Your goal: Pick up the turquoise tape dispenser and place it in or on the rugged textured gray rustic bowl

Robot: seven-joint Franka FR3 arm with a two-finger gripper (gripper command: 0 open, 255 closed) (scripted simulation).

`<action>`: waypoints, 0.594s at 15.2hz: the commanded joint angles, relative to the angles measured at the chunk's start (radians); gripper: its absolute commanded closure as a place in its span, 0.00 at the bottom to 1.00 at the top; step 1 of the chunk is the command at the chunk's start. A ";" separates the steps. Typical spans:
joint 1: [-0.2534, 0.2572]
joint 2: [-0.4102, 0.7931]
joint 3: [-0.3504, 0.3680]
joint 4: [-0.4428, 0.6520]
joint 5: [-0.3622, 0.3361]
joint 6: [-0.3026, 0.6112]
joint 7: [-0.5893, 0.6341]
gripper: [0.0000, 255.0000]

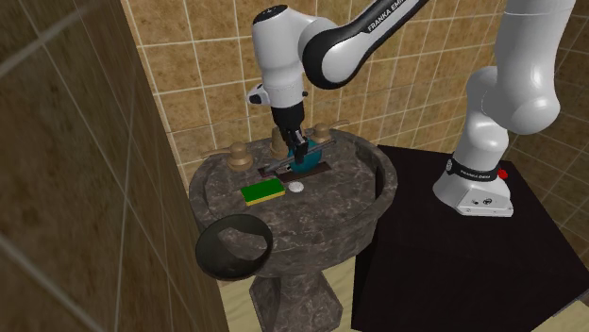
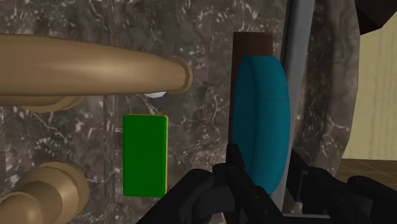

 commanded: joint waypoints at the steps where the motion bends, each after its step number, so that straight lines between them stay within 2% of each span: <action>1: 0.011 0.021 0.007 0.045 -0.002 -0.025 0.016 1.00; 9: 0.106 0.270 0.039 0.424 -0.041 -0.167 0.137 1.00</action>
